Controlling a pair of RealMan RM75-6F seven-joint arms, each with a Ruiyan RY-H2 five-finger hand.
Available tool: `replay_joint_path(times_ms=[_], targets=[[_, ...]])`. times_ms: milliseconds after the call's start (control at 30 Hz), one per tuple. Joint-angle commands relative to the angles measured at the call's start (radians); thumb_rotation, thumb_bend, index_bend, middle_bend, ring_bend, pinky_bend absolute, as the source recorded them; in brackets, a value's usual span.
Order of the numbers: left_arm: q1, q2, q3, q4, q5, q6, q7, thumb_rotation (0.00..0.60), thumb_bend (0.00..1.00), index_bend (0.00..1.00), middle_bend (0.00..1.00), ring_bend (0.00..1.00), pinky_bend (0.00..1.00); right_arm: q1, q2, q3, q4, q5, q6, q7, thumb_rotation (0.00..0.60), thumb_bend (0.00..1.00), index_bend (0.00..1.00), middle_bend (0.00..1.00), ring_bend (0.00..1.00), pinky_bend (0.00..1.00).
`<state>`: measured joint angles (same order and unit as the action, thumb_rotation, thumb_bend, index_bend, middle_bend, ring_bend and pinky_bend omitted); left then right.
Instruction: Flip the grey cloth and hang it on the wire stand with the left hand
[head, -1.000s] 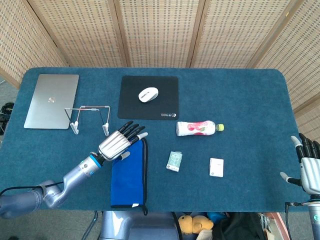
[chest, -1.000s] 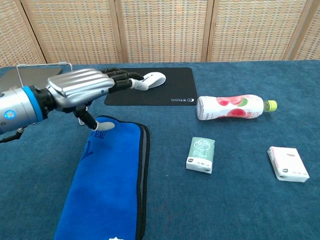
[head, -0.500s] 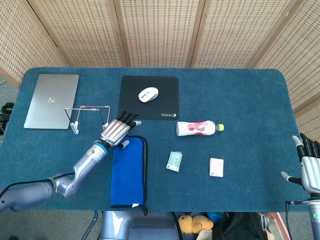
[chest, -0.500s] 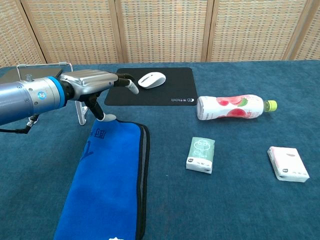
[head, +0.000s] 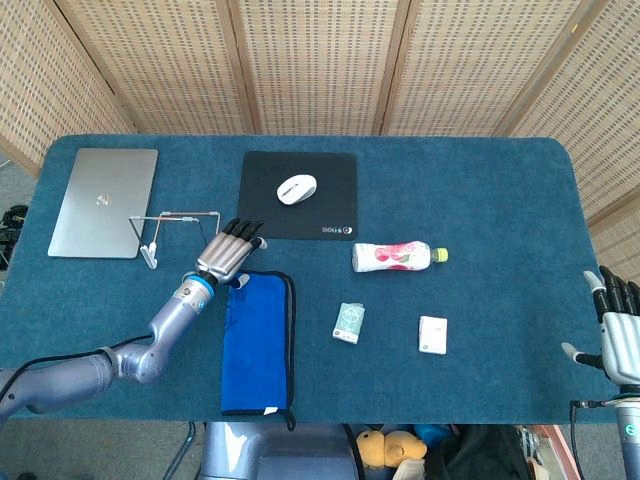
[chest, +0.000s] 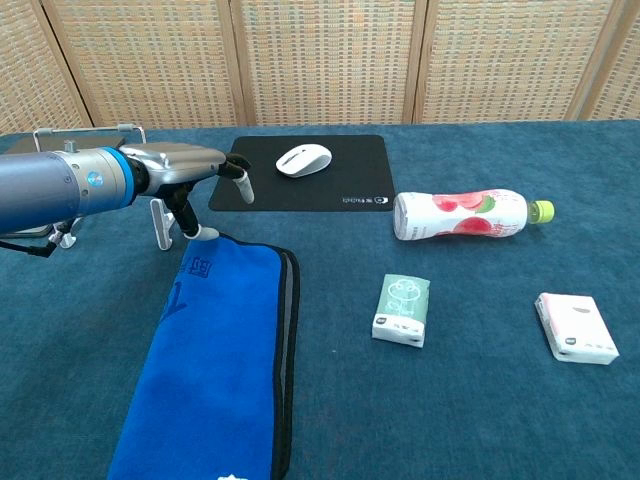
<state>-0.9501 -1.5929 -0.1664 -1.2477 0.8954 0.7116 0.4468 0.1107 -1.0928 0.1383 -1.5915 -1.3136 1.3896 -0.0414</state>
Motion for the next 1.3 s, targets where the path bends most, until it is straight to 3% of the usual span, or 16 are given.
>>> replay_joint_path(times_ms=[33,433,1000,1300], targets=[[-0.008,0.008,0.008,-0.009,-0.038,-0.019,0.011,0.600,0.34,0.25,0.00,0.00,0.00,0.000,0.000,0.000,0.000,0.000,0.000,0.001,0.600,0.00,0.00,0.00,0.00,0.00],[-0.034,-0.006,0.043,0.013,-0.135,-0.011,0.060,0.600,0.35,0.26,0.00,0.00,0.00,0.001,0.001,0.001,0.002,0.005,-0.004,0.005,0.600,0.00,0.00,0.00,0.00,0.00],[-0.032,-0.037,0.076,0.057,-0.155,-0.027,0.045,0.600,0.38,0.31,0.00,0.00,0.00,0.002,0.001,0.001,0.001,0.007,-0.007,0.007,0.600,0.00,0.00,0.00,0.00,0.00],[-0.008,-0.032,0.074,0.055,-0.116,-0.030,-0.019,0.600,0.38,0.32,0.00,0.00,0.00,0.002,0.002,0.001,0.000,0.006,-0.007,0.010,0.600,0.00,0.00,0.00,0.00,0.00]])
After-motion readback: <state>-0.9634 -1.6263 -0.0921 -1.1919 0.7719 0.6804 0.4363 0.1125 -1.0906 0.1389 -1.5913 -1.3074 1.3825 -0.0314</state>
